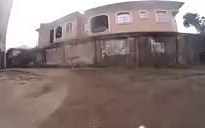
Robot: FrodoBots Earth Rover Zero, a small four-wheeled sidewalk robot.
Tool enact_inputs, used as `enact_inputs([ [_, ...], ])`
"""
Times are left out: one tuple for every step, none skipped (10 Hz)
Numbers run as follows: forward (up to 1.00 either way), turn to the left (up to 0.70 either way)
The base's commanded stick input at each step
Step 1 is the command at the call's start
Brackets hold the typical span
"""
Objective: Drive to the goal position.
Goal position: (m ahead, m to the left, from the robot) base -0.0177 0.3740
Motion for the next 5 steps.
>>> enact_inputs([
  [0.3,0.0],
  [0.3,0.0],
  [0.3,0.0],
  [0.3,0.0],
  [0.3,0.0],
])
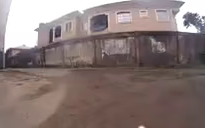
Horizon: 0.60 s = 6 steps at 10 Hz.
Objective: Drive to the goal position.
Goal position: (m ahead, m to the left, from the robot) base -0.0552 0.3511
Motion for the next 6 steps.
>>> enact_inputs([
  [0.3,0.0],
  [0.3,0.0],
  [0.3,0.0],
  [0.3,0.0],
  [0.3,0.0],
  [0.3,0.0],
])
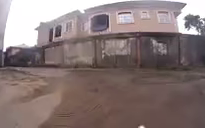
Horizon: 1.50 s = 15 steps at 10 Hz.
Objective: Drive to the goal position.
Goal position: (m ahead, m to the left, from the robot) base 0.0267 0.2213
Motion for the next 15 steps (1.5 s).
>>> enact_inputs([
  [0.3,0.0],
  [0.3,0.0],
  [0.3,0.0],
  [0.3,0.0],
  [0.3,0.0],
  [0.3,0.0],
  [0.3,0.0],
  [0.3,0.0],
  [0.3,0.0],
  [0.3,0.0],
  [0.3,0.0],
  [0.3,0.0],
  [0.3,0.0],
  [0.3,0.0],
  [0.3,0.0],
])
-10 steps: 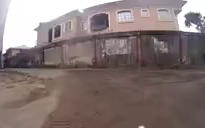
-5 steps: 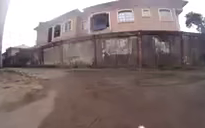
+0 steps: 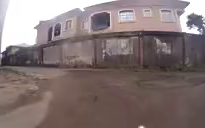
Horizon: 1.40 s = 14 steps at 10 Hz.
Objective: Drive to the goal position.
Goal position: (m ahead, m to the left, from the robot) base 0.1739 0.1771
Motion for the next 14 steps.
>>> enact_inputs([
  [0.3,0.0],
  [0.3,0.0],
  [0.3,0.0],
  [0.3,0.0],
  [0.3,0.0],
  [0.3,0.0],
  [0.3,0.0],
  [0.3,0.0],
  [0.3,0.0],
  [0.3,0.0],
  [0.3,0.0],
  [0.3,0.0],
  [0.3,0.0],
  [0.3,0.0],
])
